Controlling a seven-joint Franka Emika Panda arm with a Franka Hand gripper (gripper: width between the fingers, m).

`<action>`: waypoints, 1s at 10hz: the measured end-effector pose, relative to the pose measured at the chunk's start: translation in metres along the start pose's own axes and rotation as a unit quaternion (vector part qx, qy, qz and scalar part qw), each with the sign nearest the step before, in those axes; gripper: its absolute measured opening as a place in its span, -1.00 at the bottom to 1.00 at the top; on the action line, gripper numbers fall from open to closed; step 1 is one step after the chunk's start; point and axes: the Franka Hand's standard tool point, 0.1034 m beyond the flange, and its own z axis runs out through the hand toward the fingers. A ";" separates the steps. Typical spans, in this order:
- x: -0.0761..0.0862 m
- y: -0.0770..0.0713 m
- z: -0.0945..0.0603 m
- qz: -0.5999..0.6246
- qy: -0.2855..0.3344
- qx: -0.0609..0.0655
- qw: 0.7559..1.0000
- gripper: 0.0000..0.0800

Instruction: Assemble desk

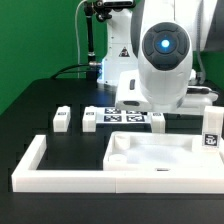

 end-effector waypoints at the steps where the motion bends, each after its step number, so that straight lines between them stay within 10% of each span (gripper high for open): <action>1: 0.001 0.001 -0.002 0.000 0.002 0.001 1.000 0.62; 8: 0.000 -0.004 0.037 0.004 -0.014 -0.003 1.000 0.62; 10: 0.000 -0.004 0.037 0.004 -0.014 -0.002 1.000 -0.02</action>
Offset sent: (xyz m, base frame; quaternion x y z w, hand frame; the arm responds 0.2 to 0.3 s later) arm -0.0299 0.0203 -0.0317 0.0308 -0.0102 0.0041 0.9995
